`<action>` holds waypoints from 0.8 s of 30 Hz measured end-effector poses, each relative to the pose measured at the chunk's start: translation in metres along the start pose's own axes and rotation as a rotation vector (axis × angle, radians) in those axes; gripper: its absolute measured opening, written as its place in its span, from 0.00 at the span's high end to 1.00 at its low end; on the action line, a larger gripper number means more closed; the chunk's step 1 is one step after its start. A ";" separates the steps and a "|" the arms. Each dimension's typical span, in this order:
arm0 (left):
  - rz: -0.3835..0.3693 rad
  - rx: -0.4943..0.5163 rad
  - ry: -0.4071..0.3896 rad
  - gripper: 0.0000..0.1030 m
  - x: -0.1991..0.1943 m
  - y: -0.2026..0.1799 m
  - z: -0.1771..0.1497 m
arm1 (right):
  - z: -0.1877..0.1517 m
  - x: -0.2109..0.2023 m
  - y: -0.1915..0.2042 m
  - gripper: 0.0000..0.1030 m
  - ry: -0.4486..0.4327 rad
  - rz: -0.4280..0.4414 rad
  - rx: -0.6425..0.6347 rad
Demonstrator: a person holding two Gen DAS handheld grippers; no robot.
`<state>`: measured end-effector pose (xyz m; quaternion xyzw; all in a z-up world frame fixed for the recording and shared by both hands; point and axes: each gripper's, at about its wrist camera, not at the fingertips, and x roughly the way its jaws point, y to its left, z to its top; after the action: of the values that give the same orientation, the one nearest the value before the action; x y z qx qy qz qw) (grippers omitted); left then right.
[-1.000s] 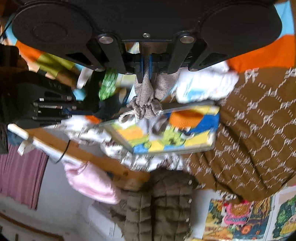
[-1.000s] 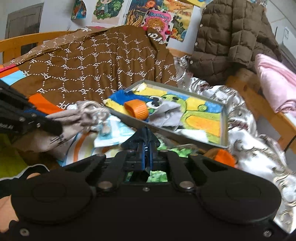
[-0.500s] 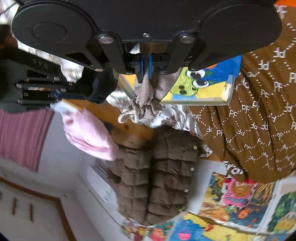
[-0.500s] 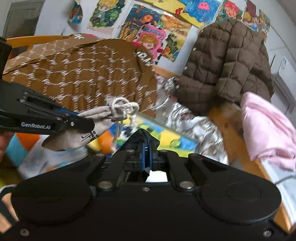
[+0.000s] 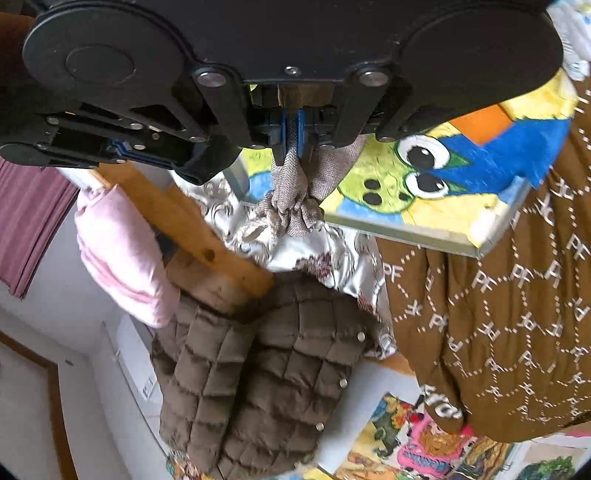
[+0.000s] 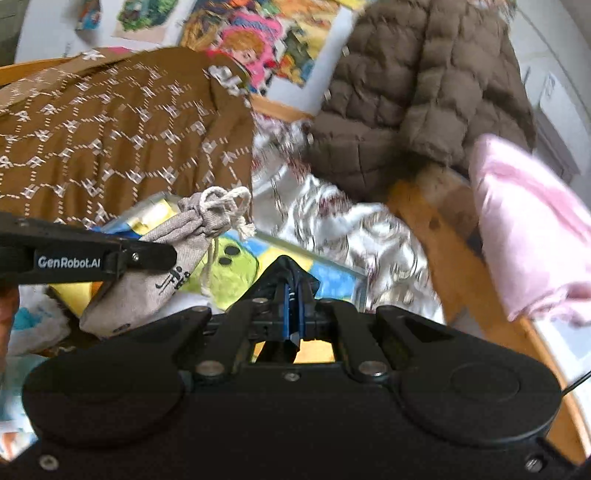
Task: Organize soft objects
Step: 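Carry the pouch and black cloth into the frog tray and open both grippers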
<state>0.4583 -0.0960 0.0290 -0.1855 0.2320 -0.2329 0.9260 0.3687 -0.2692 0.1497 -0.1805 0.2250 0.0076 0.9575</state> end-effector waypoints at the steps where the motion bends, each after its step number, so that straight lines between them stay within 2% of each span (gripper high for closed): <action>1: 0.000 0.000 0.011 0.95 0.005 -0.001 -0.003 | -0.004 0.006 -0.002 1.00 0.013 0.003 0.012; 7: 0.004 0.021 0.073 0.95 0.032 -0.009 -0.021 | -0.039 0.026 -0.016 0.99 0.069 0.014 0.058; 11: 0.046 0.073 0.132 0.94 0.048 -0.018 -0.031 | -0.061 0.026 -0.016 0.99 0.093 0.018 0.009; 16: 0.062 0.102 0.176 0.89 0.058 -0.028 -0.036 | -0.087 0.032 -0.029 0.98 0.129 0.010 0.000; 17: 0.062 0.108 0.179 0.88 0.058 -0.030 -0.037 | -0.091 0.031 -0.032 0.94 0.133 0.010 0.001; 19: 0.072 0.109 0.183 0.80 0.058 -0.032 -0.039 | -0.096 0.031 -0.037 0.84 0.131 0.010 0.007; 21: 0.081 0.104 0.185 0.74 0.057 -0.034 -0.039 | -0.097 0.040 -0.045 0.70 0.126 0.017 0.014; 24: 0.091 0.112 0.171 0.67 0.052 -0.038 -0.039 | -0.101 0.039 -0.053 0.65 0.119 0.013 0.020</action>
<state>0.4654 -0.1633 -0.0034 -0.1023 0.3049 -0.2181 0.9214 0.3652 -0.3569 0.0670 -0.1697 0.2829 0.0009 0.9440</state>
